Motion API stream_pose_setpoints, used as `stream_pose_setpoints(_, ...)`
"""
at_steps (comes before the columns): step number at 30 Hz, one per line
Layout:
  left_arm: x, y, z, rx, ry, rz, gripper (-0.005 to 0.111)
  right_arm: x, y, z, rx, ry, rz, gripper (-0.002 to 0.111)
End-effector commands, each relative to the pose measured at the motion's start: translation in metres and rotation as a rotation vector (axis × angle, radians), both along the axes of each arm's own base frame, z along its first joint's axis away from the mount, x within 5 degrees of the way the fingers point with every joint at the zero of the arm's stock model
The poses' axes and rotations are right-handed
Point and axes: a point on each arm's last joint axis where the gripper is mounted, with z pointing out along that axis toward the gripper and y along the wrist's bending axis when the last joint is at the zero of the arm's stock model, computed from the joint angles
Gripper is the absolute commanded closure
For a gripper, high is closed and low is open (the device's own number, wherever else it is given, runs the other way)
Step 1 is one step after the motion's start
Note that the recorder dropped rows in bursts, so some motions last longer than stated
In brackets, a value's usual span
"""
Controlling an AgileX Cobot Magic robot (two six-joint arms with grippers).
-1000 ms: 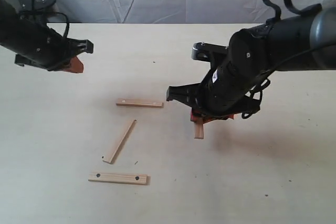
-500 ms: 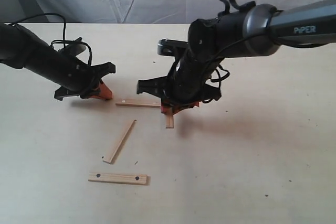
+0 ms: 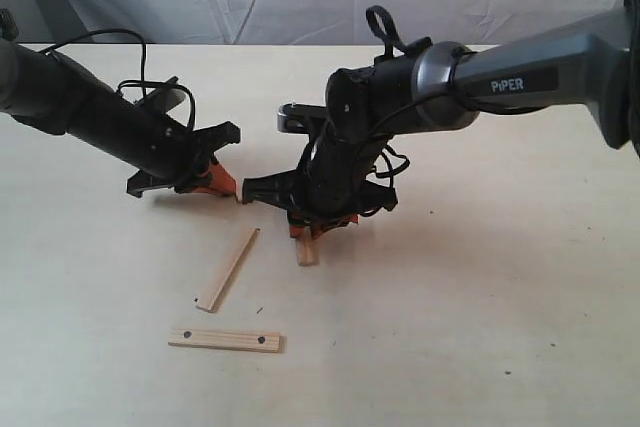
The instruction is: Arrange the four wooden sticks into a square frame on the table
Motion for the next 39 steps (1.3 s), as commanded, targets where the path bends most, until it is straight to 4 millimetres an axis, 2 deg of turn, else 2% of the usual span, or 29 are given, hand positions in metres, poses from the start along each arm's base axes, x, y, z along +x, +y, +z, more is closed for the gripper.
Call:
stream_pose_setpoints(1,-0.005,0.001,-0.015,0.061,0.023,-0.044,0.107,0.001,-0.001,0.009,-0.018,-0.002,0.028,0.108)
stream_pose_setpoints(3,-0.004,0.002,-0.016,0.071,0.018,-0.045,0.107,0.001,-0.004,0.023,-0.044,-0.018,0.060,0.108)
stream_pose_setpoints(4,-0.004,0.003,-0.016,0.075,0.015,-0.039,0.107,0.005,-0.010,0.040,-0.077,-0.057,0.091,0.108)
stream_pose_setpoints(7,-0.004,0.006,-0.016,0.078,0.015,-0.036,0.107,0.022,-0.017,0.052,-0.098,-0.125,0.120,0.108)
stream_pose_setpoints(8,-0.004,0.007,-0.016,0.083,0.014,-0.040,0.107,0.029,-0.017,0.045,-0.098,-0.143,0.137,0.108)
stream_pose_setpoints(13,-0.004,0.007,-0.016,0.084,0.014,-0.042,0.107,0.038,-0.011,0.012,-0.121,-0.155,0.206,0.108)
stream_pose_setpoints(18,-0.004,0.007,-0.016,0.087,0.013,-0.042,0.107,0.040,-0.009,0.009,-0.117,-0.183,0.235,0.108)
stream_pose_setpoints(22,-0.003,0.007,-0.016,0.092,0.008,-0.038,0.107,0.035,-0.010,0.005,-0.122,-0.119,0.233,0.108)
stream_pose_setpoints(27,-0.002,0.010,-0.014,0.095,0.001,-0.030,0.107,0.036,-0.013,0.018,-0.112,-0.125,0.211,0.108)
stream_pose_setpoints(30,0.000,0.019,-0.002,0.102,-0.035,-0.003,0.107,0.040,-0.019,0.039,-0.088,-0.148,0.156,0.108)
stream_pose_setpoints(35,0.001,0.037,0.036,0.124,-0.127,0.022,0.107,0.052,-0.041,0.078,-0.072,-0.167,0.097,0.108)
stream_pose_setpoints(39,-0.007,0.046,0.064,0.149,-0.191,0.030,0.107,0.045,-0.041,0.085,-0.061,-0.103,0.045,0.108)
